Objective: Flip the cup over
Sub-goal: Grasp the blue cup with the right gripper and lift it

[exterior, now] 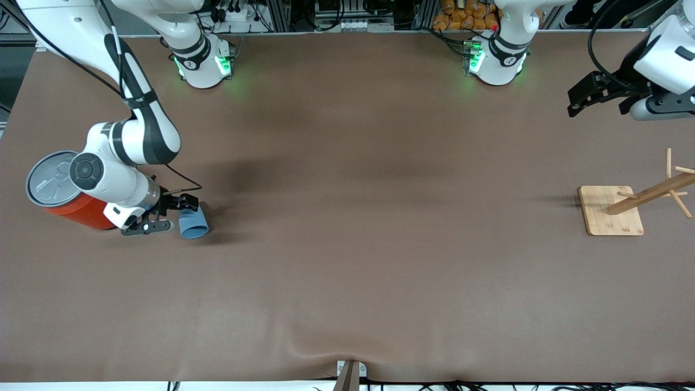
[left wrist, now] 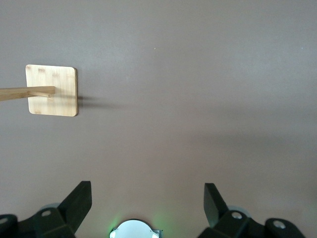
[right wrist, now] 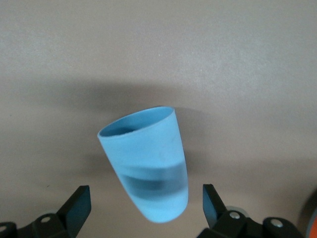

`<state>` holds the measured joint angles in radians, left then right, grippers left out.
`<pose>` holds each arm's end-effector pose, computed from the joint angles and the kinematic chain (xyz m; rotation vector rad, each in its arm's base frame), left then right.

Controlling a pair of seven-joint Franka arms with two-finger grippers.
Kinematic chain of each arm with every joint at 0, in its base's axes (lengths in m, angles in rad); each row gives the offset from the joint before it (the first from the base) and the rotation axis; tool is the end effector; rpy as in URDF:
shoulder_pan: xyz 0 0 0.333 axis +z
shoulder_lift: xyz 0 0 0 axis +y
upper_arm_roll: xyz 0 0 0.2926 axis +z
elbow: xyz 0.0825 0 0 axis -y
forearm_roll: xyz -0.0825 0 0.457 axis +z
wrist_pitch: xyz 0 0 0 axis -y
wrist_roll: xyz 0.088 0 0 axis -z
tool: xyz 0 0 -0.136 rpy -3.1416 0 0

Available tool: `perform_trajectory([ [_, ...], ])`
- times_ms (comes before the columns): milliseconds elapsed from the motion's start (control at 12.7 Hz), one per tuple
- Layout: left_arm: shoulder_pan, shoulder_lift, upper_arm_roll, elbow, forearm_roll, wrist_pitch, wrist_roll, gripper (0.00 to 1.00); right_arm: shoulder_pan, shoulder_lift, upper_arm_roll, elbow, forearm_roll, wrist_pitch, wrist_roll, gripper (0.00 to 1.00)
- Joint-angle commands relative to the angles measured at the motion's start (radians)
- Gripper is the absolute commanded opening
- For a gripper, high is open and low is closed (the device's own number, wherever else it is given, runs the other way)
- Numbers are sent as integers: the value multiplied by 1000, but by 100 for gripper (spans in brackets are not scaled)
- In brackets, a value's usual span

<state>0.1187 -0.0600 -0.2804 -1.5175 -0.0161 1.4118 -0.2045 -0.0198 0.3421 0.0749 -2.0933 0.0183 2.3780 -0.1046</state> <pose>0.5831 -0.1021 0.6223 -3.1307 -0.0650 0.0738 0.6144 0.0365 0.1466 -3.0936 -0.2208 0.0863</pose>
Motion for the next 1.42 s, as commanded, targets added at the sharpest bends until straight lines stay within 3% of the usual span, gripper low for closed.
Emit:
perform_trajectory([
  [0,4,3,-6,8,5,-8,-12,100,-3,41,2,-11,-14,79,-33,100],
  [315,10,3,-6,11,2,-8,-12,100,1,94,2,-13,-15,121,-93,100],
  [393,10,3,-6,11,1,-7,-12,100,-2,98,2,-11,-15,119,-107,83],
  [551,10,3,-6,11,1,-4,-12,100,3,101,3,-4,-15,109,-107,29],
  [629,13,3,-6,11,1,-4,-12,100,7,97,8,15,-15,98,-109,20],
  [1022,15,2,-5,11,-1,-4,-12,100,4,152,152,328,-8,-184,-87,7],
  [1337,16,-3,0,10,-1,-10,-9,100,46,242,229,527,0,-215,-44,8],
])
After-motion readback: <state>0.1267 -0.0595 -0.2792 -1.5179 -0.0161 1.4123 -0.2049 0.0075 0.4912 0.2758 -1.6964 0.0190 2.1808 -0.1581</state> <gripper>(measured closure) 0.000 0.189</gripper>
